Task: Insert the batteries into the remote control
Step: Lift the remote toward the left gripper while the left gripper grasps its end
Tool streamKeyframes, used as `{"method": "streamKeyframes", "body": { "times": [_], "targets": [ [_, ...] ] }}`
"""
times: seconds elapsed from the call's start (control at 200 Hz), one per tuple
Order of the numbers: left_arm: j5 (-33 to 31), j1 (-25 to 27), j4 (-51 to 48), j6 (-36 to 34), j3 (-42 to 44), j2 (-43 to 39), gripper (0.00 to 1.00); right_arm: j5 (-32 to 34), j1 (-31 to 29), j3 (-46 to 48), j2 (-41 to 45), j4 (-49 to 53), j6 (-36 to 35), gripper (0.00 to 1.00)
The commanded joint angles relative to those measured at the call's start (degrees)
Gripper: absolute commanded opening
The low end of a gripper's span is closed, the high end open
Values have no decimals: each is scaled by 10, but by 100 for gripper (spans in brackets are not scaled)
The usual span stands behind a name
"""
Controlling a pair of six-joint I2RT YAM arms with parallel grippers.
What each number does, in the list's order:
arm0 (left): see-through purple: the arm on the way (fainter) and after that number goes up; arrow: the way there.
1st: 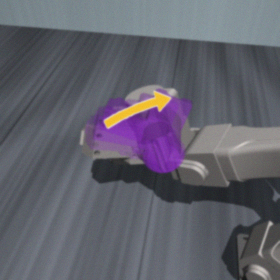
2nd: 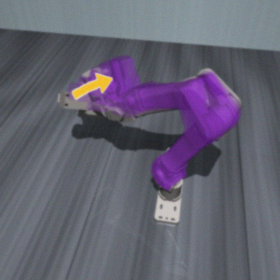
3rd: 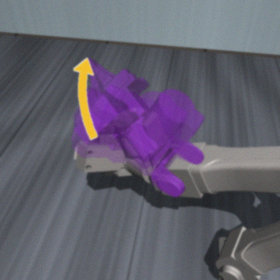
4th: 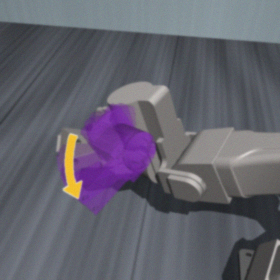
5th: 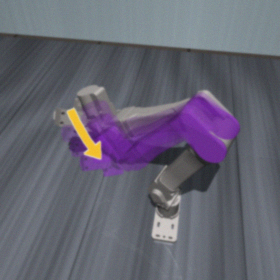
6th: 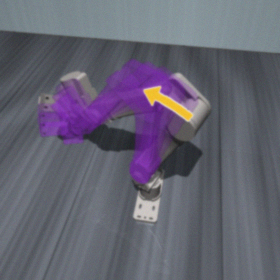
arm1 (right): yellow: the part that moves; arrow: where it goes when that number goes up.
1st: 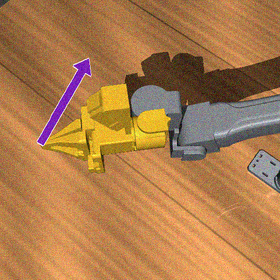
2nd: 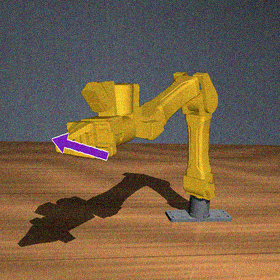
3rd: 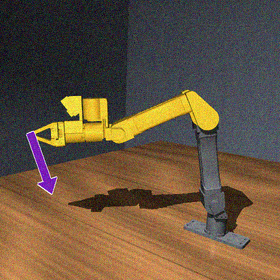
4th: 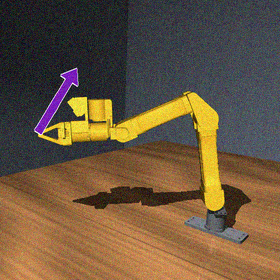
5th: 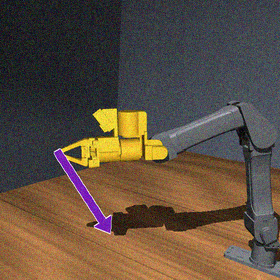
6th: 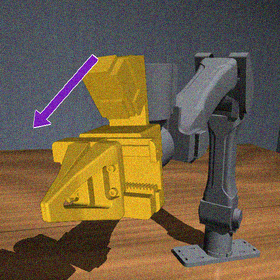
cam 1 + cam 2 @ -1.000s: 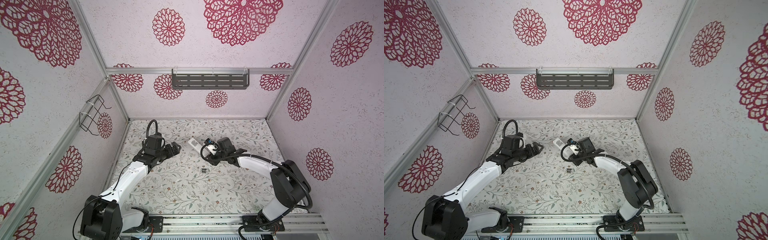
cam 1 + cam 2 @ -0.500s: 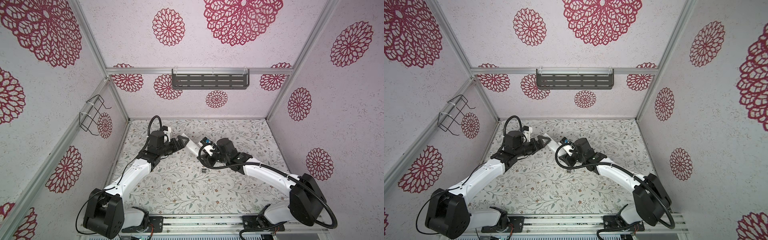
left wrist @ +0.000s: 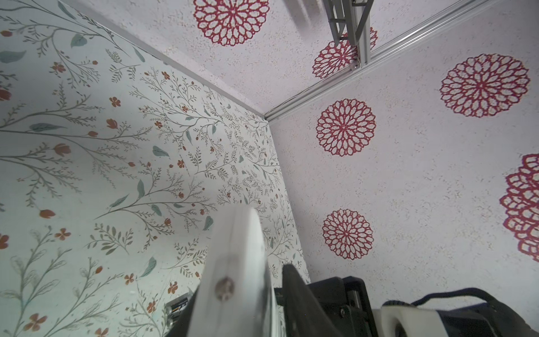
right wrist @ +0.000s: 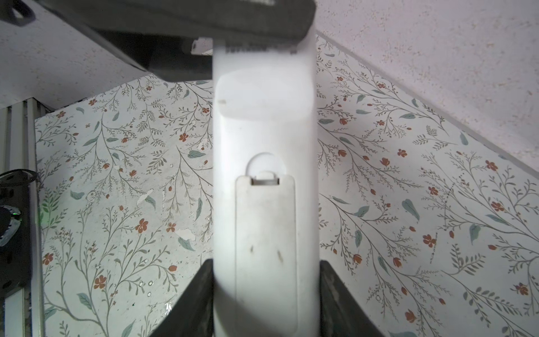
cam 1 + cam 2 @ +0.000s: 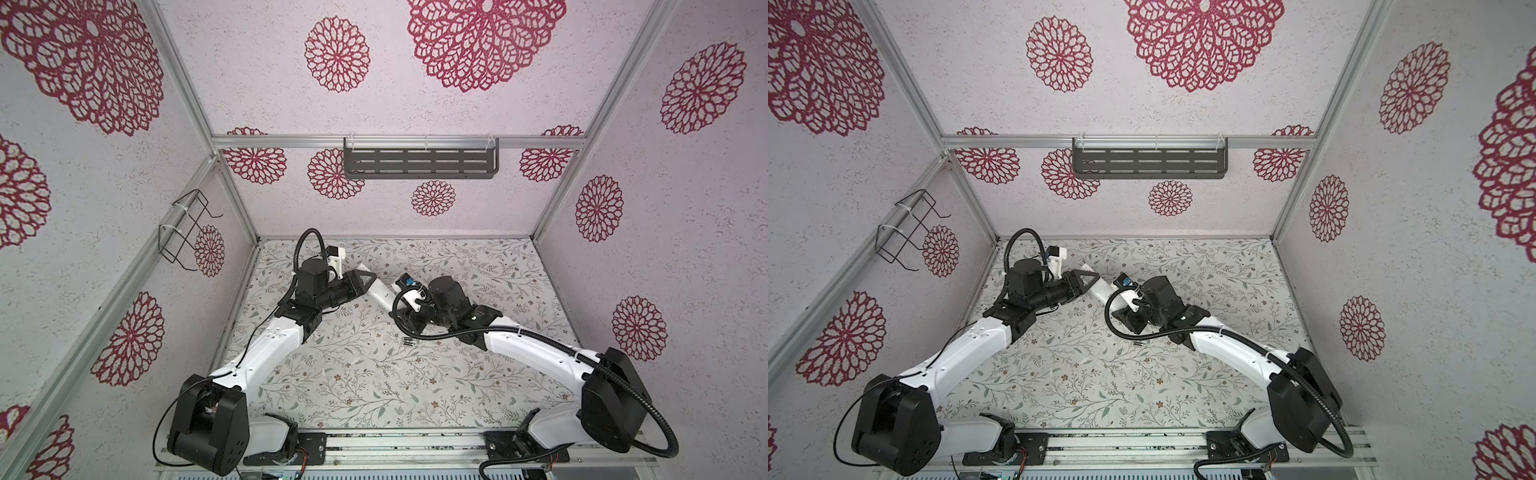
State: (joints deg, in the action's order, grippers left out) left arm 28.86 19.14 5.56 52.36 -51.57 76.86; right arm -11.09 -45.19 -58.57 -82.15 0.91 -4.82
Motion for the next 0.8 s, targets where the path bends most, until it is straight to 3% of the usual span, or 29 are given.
{"method": "streamKeyframes", "body": {
  "times": [0.0,0.26,0.31,0.44,0.48,0.51,0.59,0.67,0.795],
  "targets": [
    [8,3,28,4,8,9,25,11,-7,-28,1,-19,10,39],
    [-8,1,49,3,19,9,15,27,-7,-26,-12,-34,17,44],
    [-19,1,54,-1,25,4,14,31,-7,-25,-12,-38,25,51],
    [-67,0,78,-19,56,-27,15,36,-5,-18,1,-60,75,82],
    [-83,-1,77,-27,63,-37,15,25,-4,-13,7,-74,102,87],
    [-94,-1,74,-32,67,-45,15,16,-2,-9,10,-85,124,98],
    [-111,-3,72,-41,77,-59,15,7,5,-6,13,-109,196,99],
    [-121,-4,82,-46,90,-69,15,13,23,-16,-2,-107,326,99],
    [-121,-4,159,-43,138,-85,15,-57,60,-37,-55,-101,495,99]
  ]
}}
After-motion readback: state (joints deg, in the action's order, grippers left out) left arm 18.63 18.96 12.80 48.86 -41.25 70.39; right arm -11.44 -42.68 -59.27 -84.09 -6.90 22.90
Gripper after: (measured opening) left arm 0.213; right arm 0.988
